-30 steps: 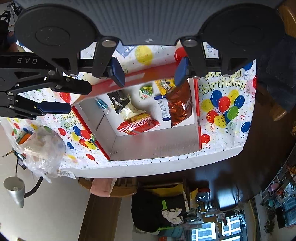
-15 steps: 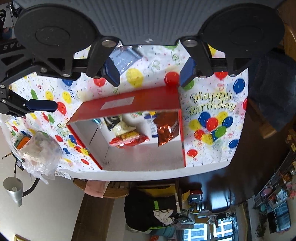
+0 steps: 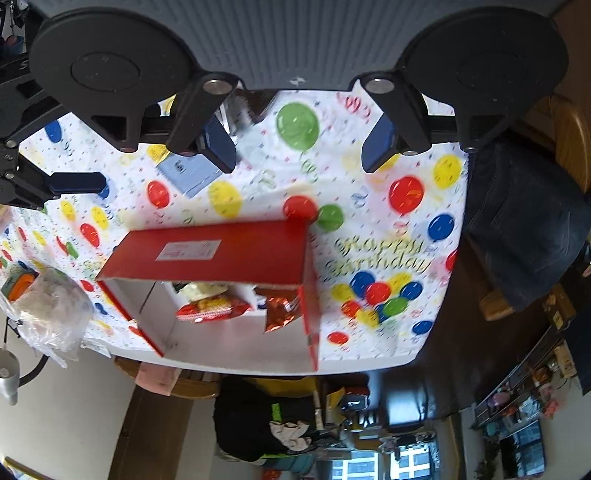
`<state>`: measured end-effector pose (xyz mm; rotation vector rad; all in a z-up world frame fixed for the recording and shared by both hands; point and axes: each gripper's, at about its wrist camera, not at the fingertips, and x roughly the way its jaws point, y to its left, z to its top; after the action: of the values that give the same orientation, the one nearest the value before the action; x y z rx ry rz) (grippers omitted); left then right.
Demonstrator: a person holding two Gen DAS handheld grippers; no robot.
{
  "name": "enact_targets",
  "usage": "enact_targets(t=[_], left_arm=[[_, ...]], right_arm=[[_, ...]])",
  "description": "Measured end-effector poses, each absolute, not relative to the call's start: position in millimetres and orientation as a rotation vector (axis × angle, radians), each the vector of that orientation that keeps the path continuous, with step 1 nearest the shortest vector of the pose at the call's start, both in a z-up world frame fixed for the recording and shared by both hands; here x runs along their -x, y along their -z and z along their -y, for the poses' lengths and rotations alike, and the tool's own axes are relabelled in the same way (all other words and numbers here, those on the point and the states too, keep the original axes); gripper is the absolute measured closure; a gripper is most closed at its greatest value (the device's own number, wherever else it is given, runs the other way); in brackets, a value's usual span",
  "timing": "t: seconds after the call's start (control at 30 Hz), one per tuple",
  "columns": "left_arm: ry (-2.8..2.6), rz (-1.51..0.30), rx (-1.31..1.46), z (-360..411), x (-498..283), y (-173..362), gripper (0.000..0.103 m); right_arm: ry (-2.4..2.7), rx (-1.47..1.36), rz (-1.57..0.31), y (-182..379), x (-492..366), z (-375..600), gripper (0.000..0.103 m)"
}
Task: Organize snacks
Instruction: 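Withdraw both tools from the box and move toward the silver packet, then grasp the brown chocolate piece with the left tool while the right tool grasps the silver packet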
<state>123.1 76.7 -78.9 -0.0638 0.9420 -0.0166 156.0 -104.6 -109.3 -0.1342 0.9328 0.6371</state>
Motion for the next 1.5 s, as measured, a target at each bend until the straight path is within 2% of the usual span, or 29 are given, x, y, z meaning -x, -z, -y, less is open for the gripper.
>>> enact_targets(t=[0.53,0.7,0.83,0.9,1.03,1.17,1.5], left_arm=[[-0.029,-1.007,0.096,-97.7,-91.0,115.2,0.028],[-0.009,-1.028,0.098,-98.3,-90.2,120.4,0.028],[0.053,-1.050,0.083,-92.2,-91.4,124.8,0.028],[0.086,-1.061,0.079,-88.9,-92.6,126.9,0.028],[0.167,-1.082,0.048,-77.9,-98.7,130.2,0.028],[0.218,-1.126,0.023,-67.9,-111.7,135.4,0.028],[0.261,-1.219,0.061,-56.7,-136.3,152.4,0.028]], right_arm=[[-0.638,0.327,-1.069,165.7,-139.5,49.8,0.010],[-0.640,0.387,-1.086,176.4,-136.6,38.7,0.024],[-0.630,0.398,-1.088,177.1,-138.6,39.5,0.032],[-0.622,0.394,-1.092,177.4,-139.7,40.8,0.040],[-0.627,0.371,-1.100,177.5,-140.3,45.5,0.047],[-0.638,0.365,-1.093,174.5,-139.3,49.9,0.061],[-0.598,0.218,-1.073,154.9,-146.9,92.5,0.063]])
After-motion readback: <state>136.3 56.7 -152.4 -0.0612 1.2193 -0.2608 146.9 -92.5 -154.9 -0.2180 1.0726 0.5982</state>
